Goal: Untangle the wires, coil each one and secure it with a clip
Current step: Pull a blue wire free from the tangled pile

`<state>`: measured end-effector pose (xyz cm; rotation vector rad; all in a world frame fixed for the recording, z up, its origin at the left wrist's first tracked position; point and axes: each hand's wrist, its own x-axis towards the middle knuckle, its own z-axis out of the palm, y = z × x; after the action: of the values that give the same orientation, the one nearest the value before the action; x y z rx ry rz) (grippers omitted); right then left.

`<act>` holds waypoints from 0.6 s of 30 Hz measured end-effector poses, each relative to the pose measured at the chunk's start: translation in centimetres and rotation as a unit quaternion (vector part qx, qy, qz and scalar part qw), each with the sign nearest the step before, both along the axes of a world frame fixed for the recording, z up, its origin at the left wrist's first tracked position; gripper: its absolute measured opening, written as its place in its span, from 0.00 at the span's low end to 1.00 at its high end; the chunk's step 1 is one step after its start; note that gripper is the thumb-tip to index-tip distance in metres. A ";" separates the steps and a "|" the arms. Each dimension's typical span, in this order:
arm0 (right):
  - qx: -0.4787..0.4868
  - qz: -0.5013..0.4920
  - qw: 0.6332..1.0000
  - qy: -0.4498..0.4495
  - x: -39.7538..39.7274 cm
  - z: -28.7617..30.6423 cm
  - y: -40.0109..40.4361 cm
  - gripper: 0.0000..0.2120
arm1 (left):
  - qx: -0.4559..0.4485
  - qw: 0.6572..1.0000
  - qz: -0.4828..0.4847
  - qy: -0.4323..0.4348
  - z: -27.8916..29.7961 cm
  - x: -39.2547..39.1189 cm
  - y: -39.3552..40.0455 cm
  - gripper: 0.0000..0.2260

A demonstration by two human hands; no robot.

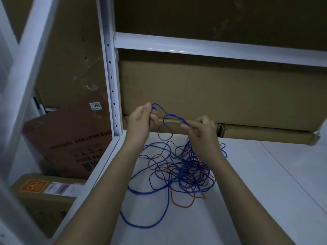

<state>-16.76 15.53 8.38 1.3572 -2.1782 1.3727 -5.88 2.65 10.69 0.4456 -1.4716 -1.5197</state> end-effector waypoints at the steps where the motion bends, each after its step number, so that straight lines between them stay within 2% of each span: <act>1: 0.035 -0.018 0.999 0.028 -0.5 1.0 -0.2 0.09 | -0.008 1.000 0.000 0.006 0.3 0.0 -0.1 0.15; 3: 0.098 -0.017 0.994 0.038 -1.1 2.8 -0.4 0.10 | -0.024 1.000 -0.006 0.011 0.8 0.1 -0.2 0.16; 6: 0.127 -0.016 0.991 0.021 -1.4 4.0 -0.8 0.10 | -0.039 0.999 -0.014 0.000 1.0 0.4 0.0 0.16; 9: 0.024 0.095 0.988 -0.118 -1.1 4.5 -0.8 0.10 | -0.051 0.999 -0.006 -0.007 1.1 0.8 -0.2 0.16; 11: -0.038 0.167 0.966 -0.194 -1.0 4.9 -0.4 0.03 | -0.058 0.998 -0.002 -0.007 1.1 1.0 -0.4 0.16; 14: 0.005 0.192 0.958 -0.215 -0.8 4.6 -0.3 0.15 | -0.064 0.998 -0.013 -0.017 1.2 1.0 -0.3 0.16; 18: 0.022 0.140 0.971 -0.194 0.7 3.1 -1.5 0.21 | -0.093 0.992 -0.067 -0.045 1.0 0.8 0.4 0.16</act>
<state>-16.04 13.99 11.45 1.5717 -2.3303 1.8375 -5.08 3.05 11.65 0.3111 -1.7261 -1.4641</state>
